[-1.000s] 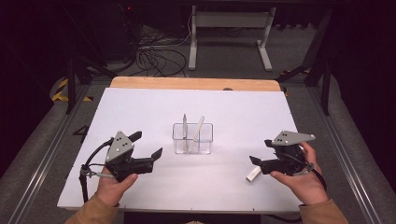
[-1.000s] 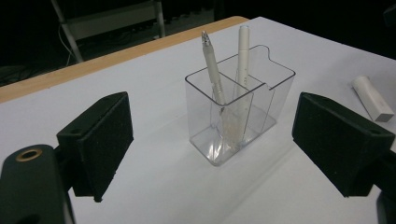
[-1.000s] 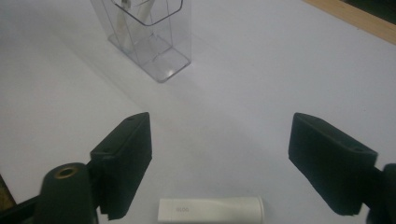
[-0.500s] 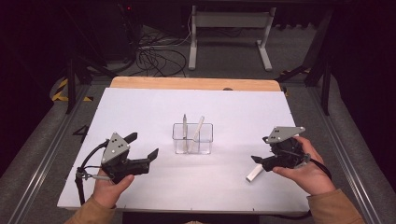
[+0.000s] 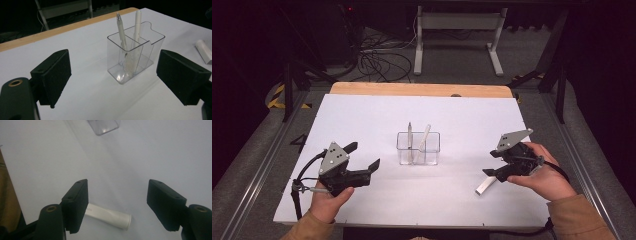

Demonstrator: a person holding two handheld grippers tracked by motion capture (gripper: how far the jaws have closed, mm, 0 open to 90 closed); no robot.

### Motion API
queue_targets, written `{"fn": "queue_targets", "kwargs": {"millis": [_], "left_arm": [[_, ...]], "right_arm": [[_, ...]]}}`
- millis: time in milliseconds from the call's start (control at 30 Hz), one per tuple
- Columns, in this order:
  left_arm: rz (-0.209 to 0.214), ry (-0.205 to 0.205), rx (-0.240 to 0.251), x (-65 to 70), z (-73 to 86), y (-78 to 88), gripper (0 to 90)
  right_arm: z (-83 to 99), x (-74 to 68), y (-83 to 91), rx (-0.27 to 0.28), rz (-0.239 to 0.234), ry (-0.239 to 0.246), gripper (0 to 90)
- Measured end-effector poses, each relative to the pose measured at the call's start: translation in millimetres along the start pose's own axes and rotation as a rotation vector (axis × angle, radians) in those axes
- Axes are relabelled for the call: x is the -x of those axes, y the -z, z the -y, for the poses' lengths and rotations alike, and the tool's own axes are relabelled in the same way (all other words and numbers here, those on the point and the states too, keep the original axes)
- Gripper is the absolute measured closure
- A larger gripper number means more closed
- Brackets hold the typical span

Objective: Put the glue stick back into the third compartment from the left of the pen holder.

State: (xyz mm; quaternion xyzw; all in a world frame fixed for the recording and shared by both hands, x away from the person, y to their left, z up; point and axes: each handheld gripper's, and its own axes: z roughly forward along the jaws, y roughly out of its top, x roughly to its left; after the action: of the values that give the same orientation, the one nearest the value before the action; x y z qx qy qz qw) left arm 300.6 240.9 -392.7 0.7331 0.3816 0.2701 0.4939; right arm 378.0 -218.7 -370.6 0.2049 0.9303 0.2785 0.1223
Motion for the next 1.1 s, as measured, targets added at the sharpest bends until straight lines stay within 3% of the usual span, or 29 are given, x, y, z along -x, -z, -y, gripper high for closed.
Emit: {"fn": "queue_targets", "kwargs": {"millis": [233, 767, 1100], "left_arm": [[0.001, 0.002, 0.0, -0.3, 0.1, -0.1, 13.3], [0.006, 0.001, -0.004, -0.8, 0.2, -1.1, 13.3], [0.008, 0.001, -0.009, -1.2, 0.8, -1.2, 13.3]], "right_arm": [[1.1, 2.4, -2.7, -0.017, -0.008, 0.032, 34.0], [4.0, 2.5, -21.9, -0.17, -0.083, 0.28, 35.0], [5.7, 5.9, -34.6, -0.264, -0.123, 0.401, 37.3]]}}
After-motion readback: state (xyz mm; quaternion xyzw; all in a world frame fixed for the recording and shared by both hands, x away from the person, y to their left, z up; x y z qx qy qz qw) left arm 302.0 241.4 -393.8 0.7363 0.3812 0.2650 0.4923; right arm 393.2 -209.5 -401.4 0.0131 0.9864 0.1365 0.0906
